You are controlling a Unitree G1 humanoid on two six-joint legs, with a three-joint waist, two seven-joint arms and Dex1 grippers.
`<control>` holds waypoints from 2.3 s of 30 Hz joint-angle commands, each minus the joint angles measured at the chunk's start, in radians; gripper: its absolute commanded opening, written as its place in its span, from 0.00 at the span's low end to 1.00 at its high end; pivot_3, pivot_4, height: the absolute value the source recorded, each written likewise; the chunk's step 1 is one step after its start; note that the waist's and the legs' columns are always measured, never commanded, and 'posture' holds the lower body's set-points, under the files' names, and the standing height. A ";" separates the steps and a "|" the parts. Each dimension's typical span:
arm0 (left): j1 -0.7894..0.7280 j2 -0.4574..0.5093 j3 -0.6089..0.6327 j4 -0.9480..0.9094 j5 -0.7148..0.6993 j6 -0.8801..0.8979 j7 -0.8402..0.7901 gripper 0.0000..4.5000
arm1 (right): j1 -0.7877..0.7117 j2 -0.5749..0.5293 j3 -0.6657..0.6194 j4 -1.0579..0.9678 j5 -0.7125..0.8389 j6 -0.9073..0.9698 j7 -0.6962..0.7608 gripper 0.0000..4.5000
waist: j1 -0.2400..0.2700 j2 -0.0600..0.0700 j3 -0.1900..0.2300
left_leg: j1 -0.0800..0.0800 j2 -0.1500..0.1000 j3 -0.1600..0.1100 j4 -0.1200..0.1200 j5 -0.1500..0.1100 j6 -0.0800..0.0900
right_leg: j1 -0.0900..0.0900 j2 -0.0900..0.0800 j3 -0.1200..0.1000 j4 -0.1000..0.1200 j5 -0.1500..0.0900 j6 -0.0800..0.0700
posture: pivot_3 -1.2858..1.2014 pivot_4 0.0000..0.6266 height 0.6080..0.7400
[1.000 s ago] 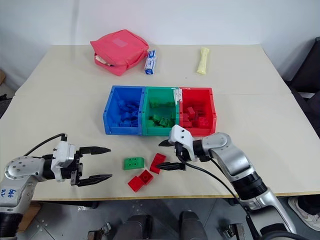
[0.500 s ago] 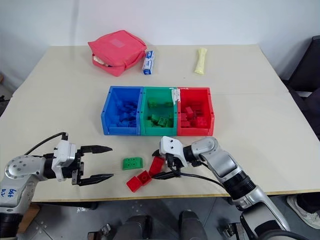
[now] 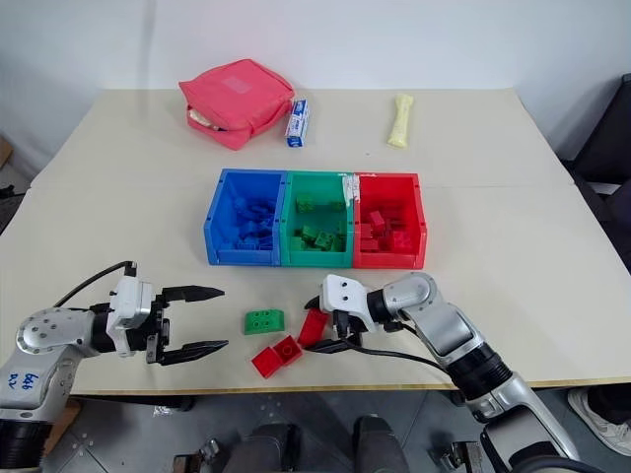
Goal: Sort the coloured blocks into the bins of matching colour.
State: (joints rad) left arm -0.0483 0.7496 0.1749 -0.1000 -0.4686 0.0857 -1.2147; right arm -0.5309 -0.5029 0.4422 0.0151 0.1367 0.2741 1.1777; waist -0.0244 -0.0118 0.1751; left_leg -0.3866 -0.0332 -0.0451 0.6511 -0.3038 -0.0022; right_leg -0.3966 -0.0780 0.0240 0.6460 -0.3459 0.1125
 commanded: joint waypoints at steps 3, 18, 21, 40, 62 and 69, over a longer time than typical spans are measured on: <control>-0.031 -0.028 -0.001 -0.010 -0.025 0.011 0.022 1.00 | 0.035 -0.045 -0.124 -0.055 0.064 0.021 -0.015 0.80 | 0.004 0.000 0.000 | 0.000 0.000 0.000 0.001 0.000 0.000 | 0.000 0.000 0.000 0.000 0.000 0.000 | 0.52 0.24 1.00; -0.172 -0.154 0.033 -0.037 -0.142 0.187 0.206 1.00 | -0.124 -0.044 -0.541 -0.043 0.293 0.185 -0.294 0.80 | -0.004 0.000 0.000 | 0.000 0.000 0.000 0.000 0.000 -0.001 | 0.000 0.000 0.000 0.000 0.000 0.000 | 0.52 0.24 1.00; -0.179 -0.153 0.022 -0.025 -0.127 0.179 0.203 1.00 | -0.198 -0.041 -0.500 0.124 0.206 0.102 -0.314 0.80 | -0.003 0.000 0.000 | 0.000 0.000 0.001 0.000 0.001 -0.001 | -0.001 0.000 0.000 0.001 0.000 0.000 | 0.52 0.24 1.00; -0.111 0.033 0.092 0.157 -0.038 0.057 0.062 1.00 | 0.146 -0.196 -0.622 -0.224 0.495 0.137 -0.006 0.99 | 0.003 0.001 0.000 | -0.002 0.000 -0.001 0.000 0.000 0.001 | 0.002 -0.001 -0.003 -0.003 0.000 0.001 | 0.52 0.24 1.00; -0.253 0.110 -0.304 -0.419 0.033 0.620 0.205 1.00 | 0.638 -0.345 -0.695 -0.428 0.423 0.012 0.022 0.99 | 0.025 0.002 0.001 | 0.000 0.000 -0.001 0.000 -0.002 0.005 | 0.003 0.000 -0.001 -0.002 0.000 0.001 | 0.52 0.24 1.00; -0.347 0.053 -0.501 -0.496 0.086 0.803 0.323 1.00 | 0.650 -0.334 -0.669 -0.518 0.433 0.042 -0.032 0.99 | 0.027 0.002 0.001 | 0.000 0.000 -0.001 0.002 -0.001 0.004 | 0.003 0.001 0.000 -0.001 0.000 0.001 | 0.52 0.24 1.00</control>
State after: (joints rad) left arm -0.3841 0.8160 -0.2767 -0.5577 -0.4087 0.8732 -0.9081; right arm 0.1265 -0.8458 -0.2307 -0.4516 0.5452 0.3132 1.1578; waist 0.0024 -0.0102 0.1763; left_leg -0.3865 -0.0335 -0.0460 0.6530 -0.3042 0.0002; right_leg -0.3927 -0.0772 0.0237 0.6449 -0.3455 0.1134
